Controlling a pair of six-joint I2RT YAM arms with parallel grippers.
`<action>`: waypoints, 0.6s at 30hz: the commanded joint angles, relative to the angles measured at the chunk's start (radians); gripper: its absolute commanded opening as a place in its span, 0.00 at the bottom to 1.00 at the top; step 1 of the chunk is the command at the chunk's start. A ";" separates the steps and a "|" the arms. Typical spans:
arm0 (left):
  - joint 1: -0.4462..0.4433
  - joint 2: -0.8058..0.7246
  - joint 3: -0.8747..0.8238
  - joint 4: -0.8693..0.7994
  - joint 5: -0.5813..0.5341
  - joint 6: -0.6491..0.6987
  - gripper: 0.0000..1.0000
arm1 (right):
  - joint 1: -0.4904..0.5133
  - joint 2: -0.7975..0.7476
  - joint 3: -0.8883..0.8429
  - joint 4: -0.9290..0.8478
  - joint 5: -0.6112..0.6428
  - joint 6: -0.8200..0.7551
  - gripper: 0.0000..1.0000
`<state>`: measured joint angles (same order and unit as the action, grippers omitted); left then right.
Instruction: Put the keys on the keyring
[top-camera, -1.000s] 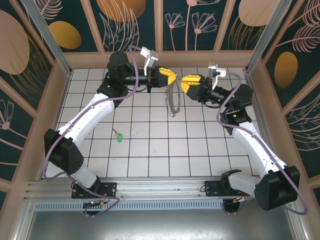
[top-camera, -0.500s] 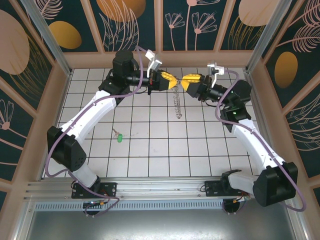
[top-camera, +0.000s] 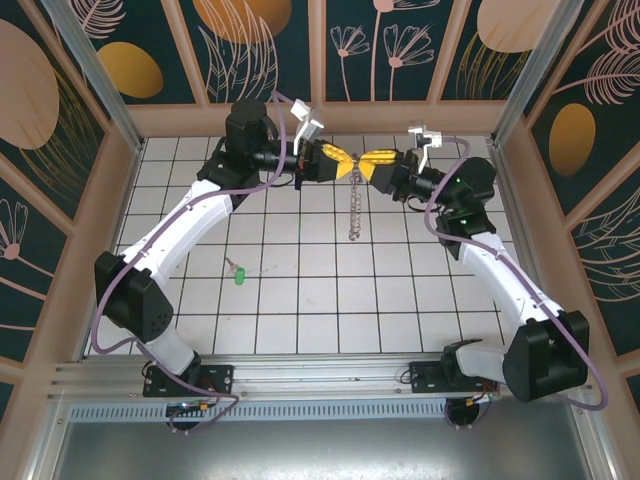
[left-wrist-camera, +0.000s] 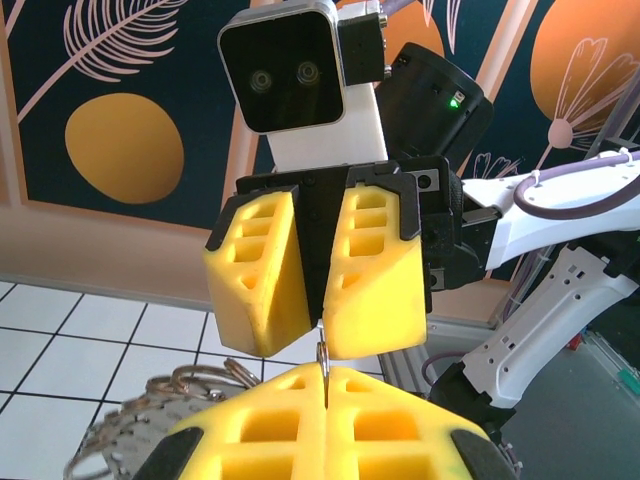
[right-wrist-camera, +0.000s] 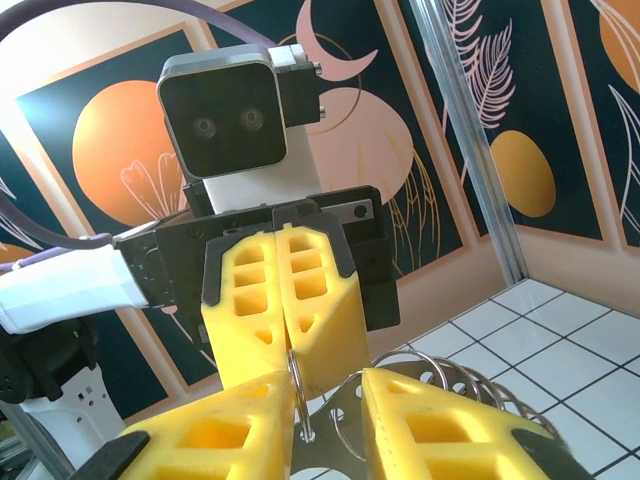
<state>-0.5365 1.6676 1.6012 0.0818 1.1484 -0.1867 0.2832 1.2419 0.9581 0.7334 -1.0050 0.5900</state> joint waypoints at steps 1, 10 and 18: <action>-0.002 0.006 0.039 0.016 0.038 0.012 0.00 | 0.018 0.015 0.023 0.057 -0.029 0.011 0.22; -0.002 0.009 0.040 0.023 0.045 0.008 0.00 | 0.032 0.022 0.030 0.050 -0.029 0.003 0.11; -0.002 0.011 0.031 0.058 -0.011 -0.025 0.15 | 0.029 0.018 0.026 0.044 0.014 -0.009 0.00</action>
<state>-0.5308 1.6768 1.6032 0.0811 1.1458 -0.1902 0.3077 1.2594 0.9588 0.7383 -1.0187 0.5850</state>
